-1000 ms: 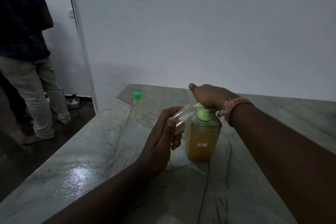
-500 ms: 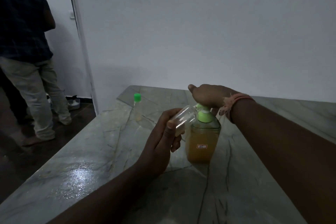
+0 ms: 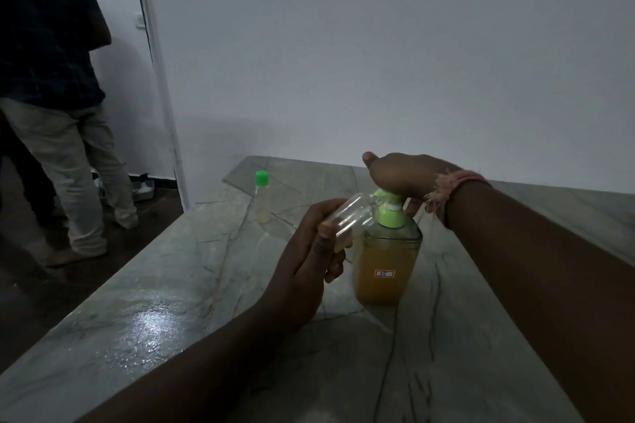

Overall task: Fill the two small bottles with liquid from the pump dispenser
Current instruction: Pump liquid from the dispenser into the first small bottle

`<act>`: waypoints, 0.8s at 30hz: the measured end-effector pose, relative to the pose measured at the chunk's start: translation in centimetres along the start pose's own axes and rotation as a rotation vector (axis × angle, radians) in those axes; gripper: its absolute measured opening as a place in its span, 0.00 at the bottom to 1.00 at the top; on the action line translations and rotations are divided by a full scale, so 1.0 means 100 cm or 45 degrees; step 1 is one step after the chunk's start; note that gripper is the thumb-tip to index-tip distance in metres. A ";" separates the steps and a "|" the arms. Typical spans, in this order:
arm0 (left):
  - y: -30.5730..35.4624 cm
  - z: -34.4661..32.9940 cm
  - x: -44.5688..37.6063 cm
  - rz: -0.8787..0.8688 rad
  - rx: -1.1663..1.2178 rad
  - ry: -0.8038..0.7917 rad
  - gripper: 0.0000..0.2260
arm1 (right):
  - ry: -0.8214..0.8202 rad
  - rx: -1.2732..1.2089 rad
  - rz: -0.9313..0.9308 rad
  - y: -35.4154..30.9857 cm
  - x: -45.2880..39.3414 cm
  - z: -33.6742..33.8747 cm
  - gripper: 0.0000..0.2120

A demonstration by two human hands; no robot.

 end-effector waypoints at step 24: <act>-0.003 -0.002 0.000 0.001 0.053 -0.029 0.21 | 0.046 0.026 -0.006 0.004 -0.007 0.002 0.24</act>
Point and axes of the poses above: each hand's wrist, its own x-axis away from the middle knuckle, its own z-axis out of the back of the hand, y = z × x, the point moved 6 cm from there along -x, towards the middle knuckle, and after that the axes turned 10 degrees about -x, right-handed, at the moved point
